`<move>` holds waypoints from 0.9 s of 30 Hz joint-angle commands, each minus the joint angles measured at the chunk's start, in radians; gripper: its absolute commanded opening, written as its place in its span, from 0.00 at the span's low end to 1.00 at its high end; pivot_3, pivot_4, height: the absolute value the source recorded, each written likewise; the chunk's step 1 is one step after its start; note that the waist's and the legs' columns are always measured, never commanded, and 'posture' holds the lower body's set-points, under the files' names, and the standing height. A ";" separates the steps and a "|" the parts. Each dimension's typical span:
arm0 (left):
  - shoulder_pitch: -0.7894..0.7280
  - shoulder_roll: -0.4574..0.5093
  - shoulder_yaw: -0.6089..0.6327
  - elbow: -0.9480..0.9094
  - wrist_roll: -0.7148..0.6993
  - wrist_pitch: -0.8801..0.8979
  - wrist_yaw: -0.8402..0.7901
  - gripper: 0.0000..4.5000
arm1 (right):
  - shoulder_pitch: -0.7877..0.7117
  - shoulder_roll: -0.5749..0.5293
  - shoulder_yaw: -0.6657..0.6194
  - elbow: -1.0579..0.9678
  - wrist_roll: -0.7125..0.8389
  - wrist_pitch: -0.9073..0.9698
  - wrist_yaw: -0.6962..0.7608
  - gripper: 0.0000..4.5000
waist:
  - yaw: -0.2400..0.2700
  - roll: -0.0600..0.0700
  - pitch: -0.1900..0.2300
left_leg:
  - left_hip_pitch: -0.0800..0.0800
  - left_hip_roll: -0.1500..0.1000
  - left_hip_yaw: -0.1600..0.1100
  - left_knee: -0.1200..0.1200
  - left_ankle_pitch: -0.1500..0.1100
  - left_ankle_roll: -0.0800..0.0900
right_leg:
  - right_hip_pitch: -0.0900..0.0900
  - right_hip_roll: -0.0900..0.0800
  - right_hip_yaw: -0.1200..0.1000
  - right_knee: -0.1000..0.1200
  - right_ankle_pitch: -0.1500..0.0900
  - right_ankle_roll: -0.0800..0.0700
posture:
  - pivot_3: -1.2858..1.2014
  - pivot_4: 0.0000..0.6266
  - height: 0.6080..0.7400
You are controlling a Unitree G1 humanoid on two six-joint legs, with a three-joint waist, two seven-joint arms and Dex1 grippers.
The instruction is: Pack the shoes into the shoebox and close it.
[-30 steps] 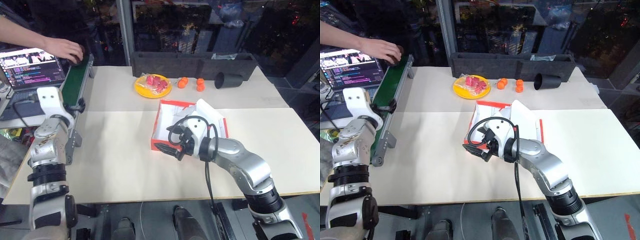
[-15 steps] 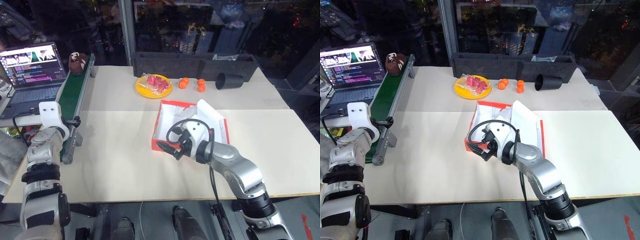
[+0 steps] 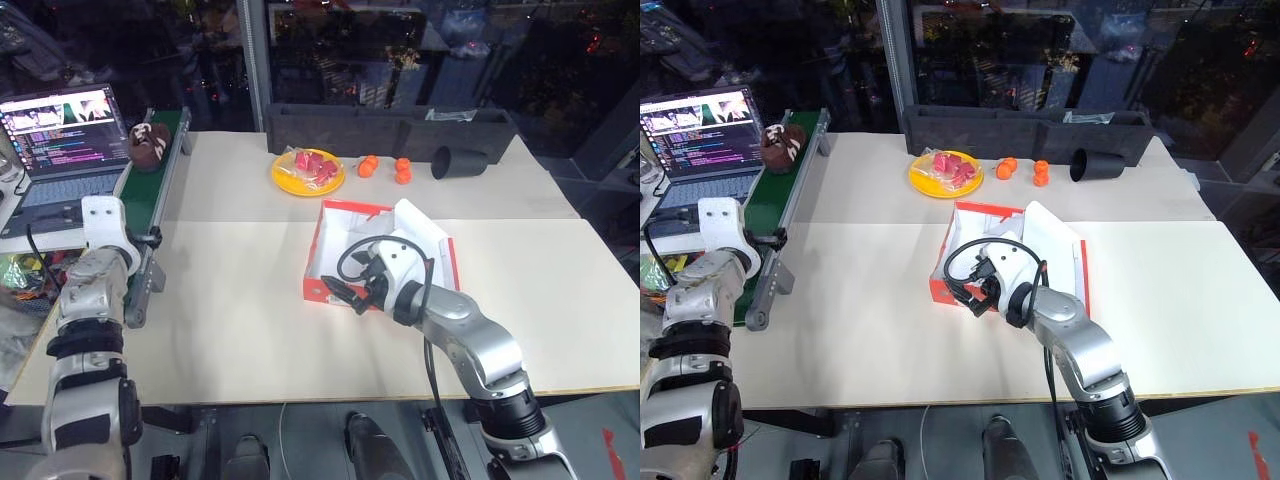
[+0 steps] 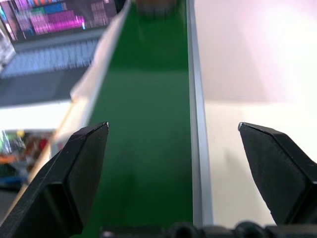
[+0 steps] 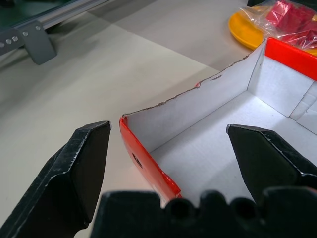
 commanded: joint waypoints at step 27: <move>-0.061 0.066 0.026 -0.010 0.039 -0.032 0.114 1.00 | 0.006 -0.117 0.037 -0.105 0.002 -0.124 0.234 0.99 | 0.000 0.000 0.000 | 0.000 0.000 0.000 0.000 0.000 0.000 | 0.000 0.000 0.000 0.001 0.000 0.001 | 0.52 0.24 0.78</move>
